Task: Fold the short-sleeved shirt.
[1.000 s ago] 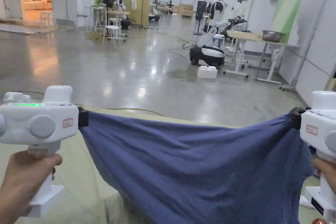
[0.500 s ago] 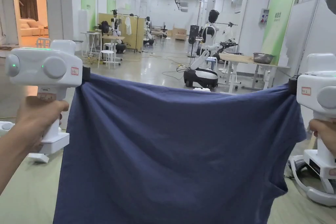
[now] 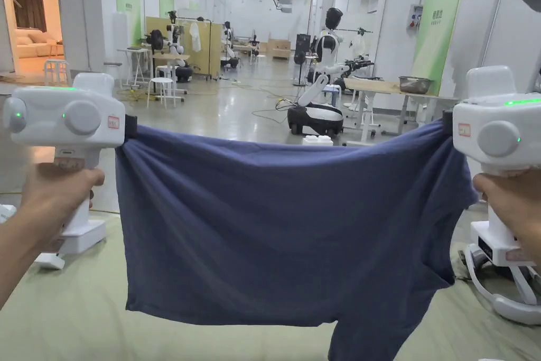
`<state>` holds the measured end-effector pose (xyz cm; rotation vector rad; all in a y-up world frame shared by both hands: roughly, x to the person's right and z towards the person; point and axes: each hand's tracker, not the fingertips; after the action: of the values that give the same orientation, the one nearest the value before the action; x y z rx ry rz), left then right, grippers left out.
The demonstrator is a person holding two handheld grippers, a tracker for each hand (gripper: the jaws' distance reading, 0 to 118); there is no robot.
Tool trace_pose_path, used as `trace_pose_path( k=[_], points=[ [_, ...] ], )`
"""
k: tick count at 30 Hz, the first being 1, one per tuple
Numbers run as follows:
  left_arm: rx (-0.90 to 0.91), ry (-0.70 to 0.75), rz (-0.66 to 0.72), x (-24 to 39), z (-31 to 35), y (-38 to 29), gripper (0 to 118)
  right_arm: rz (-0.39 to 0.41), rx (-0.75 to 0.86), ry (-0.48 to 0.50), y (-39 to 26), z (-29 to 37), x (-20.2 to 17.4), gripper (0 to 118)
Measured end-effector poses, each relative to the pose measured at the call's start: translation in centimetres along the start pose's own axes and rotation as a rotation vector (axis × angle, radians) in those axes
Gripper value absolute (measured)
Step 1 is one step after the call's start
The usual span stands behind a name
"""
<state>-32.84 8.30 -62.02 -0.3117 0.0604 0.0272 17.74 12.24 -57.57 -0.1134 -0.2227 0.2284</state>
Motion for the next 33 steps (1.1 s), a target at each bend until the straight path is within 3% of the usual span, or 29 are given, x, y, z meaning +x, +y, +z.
trace_pose_path(
  k=[7,15,22,24,33],
  points=[
    [-0.125,-0.043,0.011,0.0,-0.2,-11.0,15,-0.035,-0.089,0.031,-9.6,2.9,-1.5,5],
    [-0.204,-0.073,0.082,-1.6,4.2,-20.9,15,-0.048,-0.191,0.028,-19.5,9.1,-1.0,5],
    [-0.194,-0.101,0.095,-3.0,11.5,-24.2,15,-0.063,-0.220,0.027,-22.7,16.6,0.5,5],
    [-0.190,-0.105,0.094,-3.4,13.4,-24.8,15,-0.099,-0.223,0.042,-22.9,18.7,1.0,5],
    [-0.208,-0.126,0.095,-6.2,20.1,-29.0,15,-0.018,-0.271,0.054,-25.1,26.7,1.3,5]
  ],
)
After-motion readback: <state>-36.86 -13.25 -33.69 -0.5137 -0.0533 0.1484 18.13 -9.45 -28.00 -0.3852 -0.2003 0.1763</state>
